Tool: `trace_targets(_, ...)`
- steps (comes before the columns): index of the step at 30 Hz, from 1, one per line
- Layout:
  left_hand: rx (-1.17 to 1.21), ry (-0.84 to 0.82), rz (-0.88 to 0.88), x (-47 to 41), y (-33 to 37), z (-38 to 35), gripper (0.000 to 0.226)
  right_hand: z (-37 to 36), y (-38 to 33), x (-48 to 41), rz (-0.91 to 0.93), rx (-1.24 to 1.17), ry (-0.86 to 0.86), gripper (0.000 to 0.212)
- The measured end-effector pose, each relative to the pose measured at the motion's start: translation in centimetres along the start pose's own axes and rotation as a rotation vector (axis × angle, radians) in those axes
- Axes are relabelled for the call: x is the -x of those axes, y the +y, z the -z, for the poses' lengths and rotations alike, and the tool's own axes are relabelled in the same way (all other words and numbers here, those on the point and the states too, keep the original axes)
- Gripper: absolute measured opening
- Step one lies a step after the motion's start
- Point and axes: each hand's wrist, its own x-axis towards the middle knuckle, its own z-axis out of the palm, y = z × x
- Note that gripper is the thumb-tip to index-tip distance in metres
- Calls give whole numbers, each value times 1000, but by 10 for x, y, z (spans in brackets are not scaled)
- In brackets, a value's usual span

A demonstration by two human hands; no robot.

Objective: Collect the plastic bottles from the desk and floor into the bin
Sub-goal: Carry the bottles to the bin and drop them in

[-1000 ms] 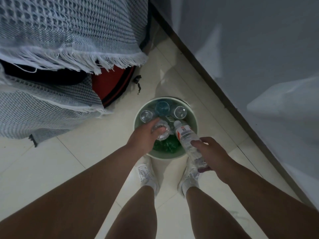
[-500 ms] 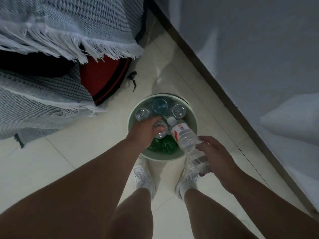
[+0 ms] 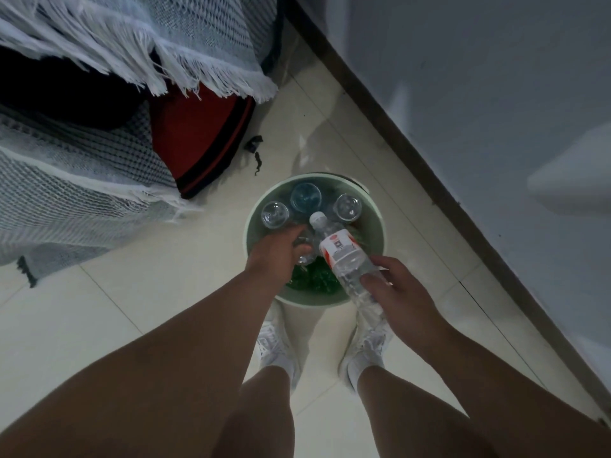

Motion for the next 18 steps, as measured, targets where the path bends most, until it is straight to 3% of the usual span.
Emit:
trace_targets(4,-94,46,-30,3,-1,0,25,1,9,5,15,31,14,52)
trace_targets(7,-245,127,-65,26,-4,8,43,-1,7,9,35,29,2,44)
trace_targets(9,-260,172,-70,46,-4,13,51,-6,1,12,48,14,-1,51)
trace_targets(12,-118,211,6,71,0,15,47,-16,-4,13,64,-27,2,50)
trace_targets(15,258,157,171,88,8,15,33,-25,-8,10,108,20,-14,45)
trace_targets(18,474,97,281,97,17,16,21,-31,-16,-2,167,119,-28,43)
